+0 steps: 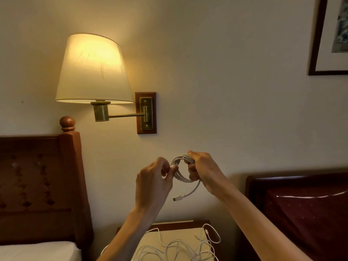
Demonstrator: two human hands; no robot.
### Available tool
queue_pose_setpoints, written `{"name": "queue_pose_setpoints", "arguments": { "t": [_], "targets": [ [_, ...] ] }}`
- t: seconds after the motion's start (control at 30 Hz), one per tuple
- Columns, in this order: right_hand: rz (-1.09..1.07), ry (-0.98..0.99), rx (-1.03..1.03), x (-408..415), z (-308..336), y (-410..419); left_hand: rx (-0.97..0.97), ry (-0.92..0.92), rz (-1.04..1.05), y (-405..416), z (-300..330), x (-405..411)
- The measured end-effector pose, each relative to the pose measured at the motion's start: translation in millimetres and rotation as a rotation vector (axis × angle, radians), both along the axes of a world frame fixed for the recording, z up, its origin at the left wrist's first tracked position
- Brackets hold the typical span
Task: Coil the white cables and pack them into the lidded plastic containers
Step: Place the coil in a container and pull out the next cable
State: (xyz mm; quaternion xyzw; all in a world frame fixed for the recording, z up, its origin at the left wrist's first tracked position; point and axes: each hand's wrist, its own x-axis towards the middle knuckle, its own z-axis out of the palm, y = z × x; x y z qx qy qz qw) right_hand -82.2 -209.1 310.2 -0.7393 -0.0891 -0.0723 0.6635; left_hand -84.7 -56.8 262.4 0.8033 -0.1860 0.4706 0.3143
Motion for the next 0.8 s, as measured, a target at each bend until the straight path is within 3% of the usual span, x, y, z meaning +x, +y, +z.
{"name": "queue_pose_setpoints", "arguments": {
  "t": [0.17, 0.47, 0.8],
  "targets": [
    [-0.020, 0.006, 0.010, 3, -5, 0, 0.065, 0.123, 0.045, -2, -6, 9],
    [-0.066, 0.016, 0.088, 11, -3, -5, -0.162, 0.282, -0.410, 1, 1, -5],
    [-0.107, -0.061, 0.022, 20, 2, -4, -0.231, 0.303, -0.448, 8, -7, -11]
  ]
}}
